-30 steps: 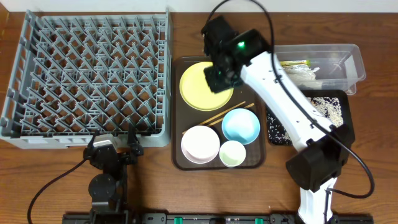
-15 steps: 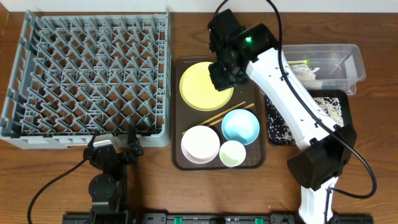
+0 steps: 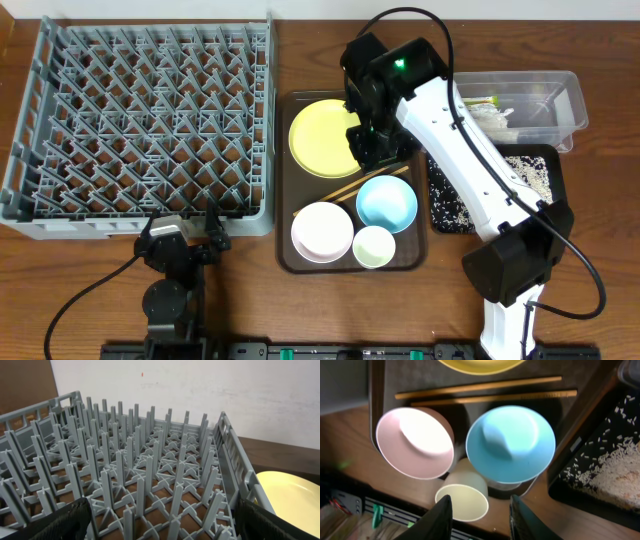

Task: Sort waste into correct bins and load items into the dishwasher
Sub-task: 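Release the bowl and raise the right gripper, then grasp the cream cup with the right gripper and lift it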

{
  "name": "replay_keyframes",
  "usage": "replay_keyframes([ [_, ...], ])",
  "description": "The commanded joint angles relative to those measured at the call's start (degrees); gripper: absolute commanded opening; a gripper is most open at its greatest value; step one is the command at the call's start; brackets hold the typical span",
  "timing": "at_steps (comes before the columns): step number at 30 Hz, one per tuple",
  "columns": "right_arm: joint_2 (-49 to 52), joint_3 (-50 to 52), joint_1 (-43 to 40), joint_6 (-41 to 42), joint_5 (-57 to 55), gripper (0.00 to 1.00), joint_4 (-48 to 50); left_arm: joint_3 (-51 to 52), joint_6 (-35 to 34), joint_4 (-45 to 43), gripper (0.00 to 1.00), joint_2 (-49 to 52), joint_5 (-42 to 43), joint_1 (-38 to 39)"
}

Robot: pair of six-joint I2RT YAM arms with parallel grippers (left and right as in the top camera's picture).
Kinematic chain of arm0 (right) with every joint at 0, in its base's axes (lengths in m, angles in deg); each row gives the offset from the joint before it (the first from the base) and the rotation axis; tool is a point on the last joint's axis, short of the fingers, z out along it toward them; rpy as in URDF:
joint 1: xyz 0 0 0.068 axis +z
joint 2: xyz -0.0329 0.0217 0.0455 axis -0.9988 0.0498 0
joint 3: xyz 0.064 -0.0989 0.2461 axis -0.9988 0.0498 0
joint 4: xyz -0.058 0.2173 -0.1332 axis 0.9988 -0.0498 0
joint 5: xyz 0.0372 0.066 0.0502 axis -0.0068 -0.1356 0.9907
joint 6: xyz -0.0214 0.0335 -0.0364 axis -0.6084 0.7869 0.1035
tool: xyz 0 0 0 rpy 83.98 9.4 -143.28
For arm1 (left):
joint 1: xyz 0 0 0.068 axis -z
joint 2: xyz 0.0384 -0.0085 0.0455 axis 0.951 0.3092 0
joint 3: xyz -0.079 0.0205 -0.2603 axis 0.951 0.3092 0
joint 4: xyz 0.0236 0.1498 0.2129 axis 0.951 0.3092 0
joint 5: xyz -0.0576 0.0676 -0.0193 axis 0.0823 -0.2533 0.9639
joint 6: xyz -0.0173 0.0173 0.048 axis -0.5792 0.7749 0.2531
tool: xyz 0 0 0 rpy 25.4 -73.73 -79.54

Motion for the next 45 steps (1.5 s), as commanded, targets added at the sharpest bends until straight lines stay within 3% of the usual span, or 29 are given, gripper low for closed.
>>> replay_keyframes([
  [1,-1.0,-0.5,0.2,-1.1,-0.6,0.31,-1.7,1.6,-0.3,1.3,0.93,-0.3,-0.3,-0.3],
  [3,-1.0,0.5,0.8,-2.6,-0.6,0.26,-2.8,1.6,-0.3,1.3,0.92,-0.3,-0.3,-0.3],
  [10,-1.5,7.9,2.8,-3.0,-0.6,0.27,-2.6,1.6,-0.3,1.3,0.92,-0.3,-0.3,-0.3],
  [20,-5.6,16.7,3.8,-4.3,-0.6,0.42,-2.1,1.6,-0.3,1.3,0.92,-0.3,-0.3,-0.3],
  [27,-14.1,26.9,3.6,-4.3,-0.6,0.48,5.5,1.6,-0.3,1.3,0.92,-0.3,-0.3,-0.3],
  [30,-16.0,32.4,3.6,-4.3,-0.6,0.45,9.5,1.6,-0.3,1.3,0.92,-0.3,-0.3,-0.3],
  [35,-16.2,41.2,3.6,-3.8,0.5,0.31,15.8,1.6,-0.3,1.3,0.92,-0.3,-0.3,-0.3],
  [45,-16.2,48.9,3.6,-2.5,1.8,0.27,23.6,1.6,-0.3,1.3,0.93,-0.3,-0.3,-0.3],
])
